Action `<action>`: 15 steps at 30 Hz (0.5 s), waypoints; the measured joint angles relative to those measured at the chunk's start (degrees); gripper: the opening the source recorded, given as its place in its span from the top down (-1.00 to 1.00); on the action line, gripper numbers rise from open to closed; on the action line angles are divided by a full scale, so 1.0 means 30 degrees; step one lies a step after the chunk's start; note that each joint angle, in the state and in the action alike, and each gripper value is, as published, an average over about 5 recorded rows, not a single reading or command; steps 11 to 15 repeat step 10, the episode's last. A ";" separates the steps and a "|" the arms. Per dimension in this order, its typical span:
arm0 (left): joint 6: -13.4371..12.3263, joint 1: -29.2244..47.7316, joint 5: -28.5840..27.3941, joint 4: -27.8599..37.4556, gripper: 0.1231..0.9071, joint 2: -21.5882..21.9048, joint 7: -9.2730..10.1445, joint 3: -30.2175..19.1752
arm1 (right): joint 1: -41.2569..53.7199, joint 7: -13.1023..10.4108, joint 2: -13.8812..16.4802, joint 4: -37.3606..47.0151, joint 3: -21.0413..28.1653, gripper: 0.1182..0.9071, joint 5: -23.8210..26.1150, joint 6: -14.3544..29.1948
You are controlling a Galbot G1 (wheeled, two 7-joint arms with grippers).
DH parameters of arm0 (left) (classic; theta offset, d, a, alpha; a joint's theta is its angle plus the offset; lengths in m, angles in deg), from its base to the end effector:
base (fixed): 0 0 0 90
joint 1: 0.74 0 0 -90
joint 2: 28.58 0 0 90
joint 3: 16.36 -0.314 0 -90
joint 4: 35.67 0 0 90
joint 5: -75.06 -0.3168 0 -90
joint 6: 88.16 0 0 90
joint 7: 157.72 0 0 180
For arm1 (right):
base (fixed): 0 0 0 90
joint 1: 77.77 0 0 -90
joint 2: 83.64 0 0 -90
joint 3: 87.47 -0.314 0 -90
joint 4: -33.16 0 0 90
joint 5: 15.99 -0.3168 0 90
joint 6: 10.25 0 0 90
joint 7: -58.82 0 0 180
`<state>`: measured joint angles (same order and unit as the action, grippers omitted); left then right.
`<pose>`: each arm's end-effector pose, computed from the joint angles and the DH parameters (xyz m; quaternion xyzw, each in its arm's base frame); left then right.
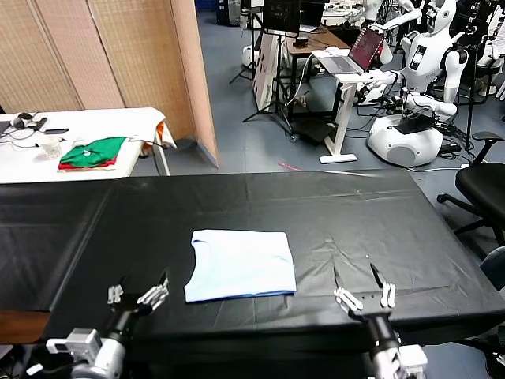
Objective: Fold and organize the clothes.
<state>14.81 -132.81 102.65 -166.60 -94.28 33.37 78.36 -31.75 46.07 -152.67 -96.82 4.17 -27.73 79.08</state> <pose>0.1175 0.0618 -0.2258 -0.0157 -0.9893 0.0281 0.1424 0.1013 -0.0330 -0.2445 0.0168 -0.9980 0.0315 0.0529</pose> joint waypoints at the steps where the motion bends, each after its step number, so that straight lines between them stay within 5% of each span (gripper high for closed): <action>1: 0.0066 -0.0154 -0.0016 -0.0081 -1.00 -0.0028 0.0013 0.0001 | -0.0465 -0.0232 -0.0081 -0.0101 -0.0004 -1.00 0.0127 0.0307; 6: 0.0287 -0.0654 -0.0093 -0.0301 -1.00 -0.0257 0.0013 -0.0048 | -0.2314 -0.1038 -0.0375 -0.0485 -0.0115 -1.00 0.0225 0.1075; 15: 0.0387 -0.0673 -0.0108 -0.0307 -1.00 -0.0309 -0.0002 -0.0094 | -0.2941 -0.1107 -0.0439 -0.0590 -0.0150 -1.00 0.0206 0.1151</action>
